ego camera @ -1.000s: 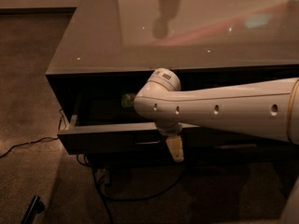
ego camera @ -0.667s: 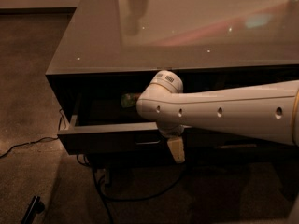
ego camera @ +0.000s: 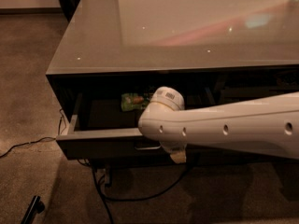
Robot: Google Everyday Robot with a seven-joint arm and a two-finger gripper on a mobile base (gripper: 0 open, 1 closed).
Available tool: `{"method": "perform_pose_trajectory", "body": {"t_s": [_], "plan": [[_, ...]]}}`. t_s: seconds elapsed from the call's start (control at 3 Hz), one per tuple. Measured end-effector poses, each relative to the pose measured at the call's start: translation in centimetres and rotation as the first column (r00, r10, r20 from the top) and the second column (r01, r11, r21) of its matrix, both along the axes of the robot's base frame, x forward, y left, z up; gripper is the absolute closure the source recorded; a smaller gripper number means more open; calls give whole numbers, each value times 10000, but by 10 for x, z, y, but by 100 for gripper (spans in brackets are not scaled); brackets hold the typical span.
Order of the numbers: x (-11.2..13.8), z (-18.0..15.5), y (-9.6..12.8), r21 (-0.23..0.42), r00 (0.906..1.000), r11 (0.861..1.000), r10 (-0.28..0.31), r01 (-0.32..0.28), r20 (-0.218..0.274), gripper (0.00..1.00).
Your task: Open top drawer
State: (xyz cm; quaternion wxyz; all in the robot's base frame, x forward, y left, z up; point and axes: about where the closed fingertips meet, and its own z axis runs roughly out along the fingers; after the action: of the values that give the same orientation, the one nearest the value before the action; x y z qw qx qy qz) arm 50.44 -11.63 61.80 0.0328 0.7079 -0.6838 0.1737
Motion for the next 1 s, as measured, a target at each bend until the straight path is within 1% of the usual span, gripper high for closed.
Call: {"method": "perform_pose_trajectory", "body": {"t_s": [0.33,0.67,1.0], "plan": [[-7,2,-1,-10,10000,10000,-16,16,-47,65],[-7,7,-1,2,10000,10000,-25,25,-44,88],[-8,8,-1,12,10000,10000,-33,33,-40,100]]}}
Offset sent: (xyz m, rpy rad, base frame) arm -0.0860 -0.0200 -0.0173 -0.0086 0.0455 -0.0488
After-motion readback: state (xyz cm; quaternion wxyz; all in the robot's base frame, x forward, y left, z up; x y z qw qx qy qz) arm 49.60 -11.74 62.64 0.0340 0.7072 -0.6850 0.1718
